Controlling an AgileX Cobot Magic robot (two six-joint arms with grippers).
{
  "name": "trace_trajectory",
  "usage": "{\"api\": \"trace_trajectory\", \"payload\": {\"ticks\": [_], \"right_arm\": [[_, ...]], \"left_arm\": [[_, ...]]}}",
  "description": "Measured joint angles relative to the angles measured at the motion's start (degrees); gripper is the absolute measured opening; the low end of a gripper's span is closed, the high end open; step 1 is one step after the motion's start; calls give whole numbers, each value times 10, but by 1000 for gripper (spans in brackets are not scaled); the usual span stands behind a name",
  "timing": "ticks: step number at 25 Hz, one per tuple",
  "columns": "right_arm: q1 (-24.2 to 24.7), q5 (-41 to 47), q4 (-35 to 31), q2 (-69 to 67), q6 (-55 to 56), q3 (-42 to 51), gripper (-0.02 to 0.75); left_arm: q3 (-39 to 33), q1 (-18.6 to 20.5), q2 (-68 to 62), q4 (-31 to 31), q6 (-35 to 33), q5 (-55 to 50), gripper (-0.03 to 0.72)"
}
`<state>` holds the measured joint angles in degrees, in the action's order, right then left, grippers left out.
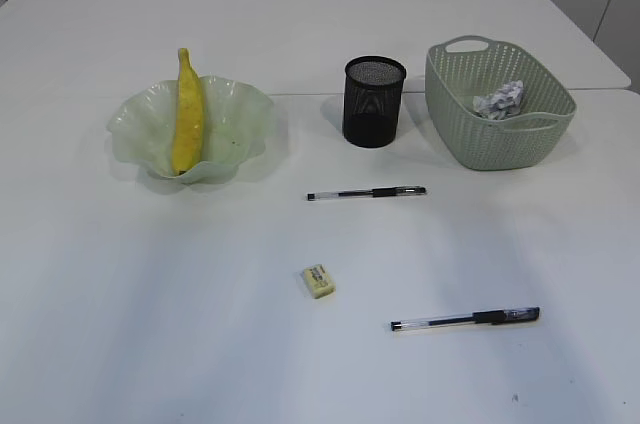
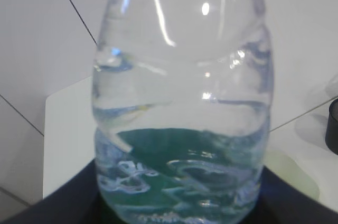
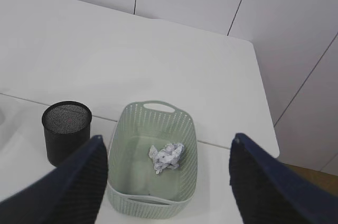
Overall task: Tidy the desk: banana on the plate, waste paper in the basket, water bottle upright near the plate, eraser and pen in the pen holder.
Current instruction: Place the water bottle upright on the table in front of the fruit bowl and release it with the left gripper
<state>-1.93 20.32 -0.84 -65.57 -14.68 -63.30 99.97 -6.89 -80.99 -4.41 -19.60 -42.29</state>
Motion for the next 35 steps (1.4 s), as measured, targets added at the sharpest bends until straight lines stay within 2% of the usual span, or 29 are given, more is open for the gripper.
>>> {"api": "trace_trajectory", "payload": {"ticks": [8,13,28,35], "right_arm": [[0,-4,0,0,0,0,534],[0,-5,0,0,-1,0,533],[0,-18,0,0,-1,0,533],[0,-19,0,0,-1,0,533]], "left_arm": [[-5,2,0,0,20,55,379],[-46,14,0,-2,58,118,378],[-278,18,87,-30,64,356,377],[-398,18,117,-74,65,460,377]]}}
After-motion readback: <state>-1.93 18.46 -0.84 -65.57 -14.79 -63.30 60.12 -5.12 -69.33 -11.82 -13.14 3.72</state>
